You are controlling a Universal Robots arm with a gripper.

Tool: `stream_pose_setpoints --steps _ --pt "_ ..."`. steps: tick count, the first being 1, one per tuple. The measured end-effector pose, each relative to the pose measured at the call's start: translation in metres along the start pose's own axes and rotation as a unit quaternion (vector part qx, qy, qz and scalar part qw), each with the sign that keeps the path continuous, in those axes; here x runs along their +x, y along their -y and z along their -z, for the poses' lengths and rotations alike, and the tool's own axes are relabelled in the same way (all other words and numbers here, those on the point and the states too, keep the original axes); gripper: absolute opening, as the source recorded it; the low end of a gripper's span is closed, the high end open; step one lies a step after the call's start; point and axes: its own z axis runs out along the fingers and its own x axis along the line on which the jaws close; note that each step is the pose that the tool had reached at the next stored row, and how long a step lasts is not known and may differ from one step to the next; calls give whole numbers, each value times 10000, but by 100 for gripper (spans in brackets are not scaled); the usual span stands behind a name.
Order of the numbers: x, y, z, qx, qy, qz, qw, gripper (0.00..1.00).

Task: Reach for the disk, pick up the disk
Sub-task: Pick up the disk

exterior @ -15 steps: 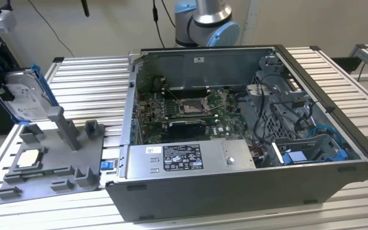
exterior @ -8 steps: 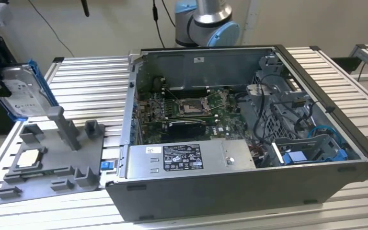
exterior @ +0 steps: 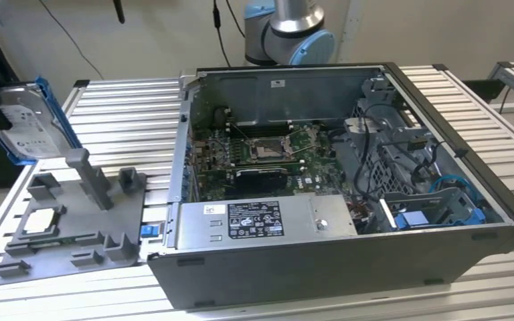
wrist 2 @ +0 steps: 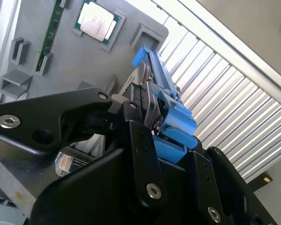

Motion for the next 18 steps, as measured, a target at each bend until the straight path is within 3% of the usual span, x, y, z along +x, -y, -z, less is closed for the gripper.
stream_pose_setpoints --steps 18 --pt "4 -2 247 -4 0 0 10000 0"
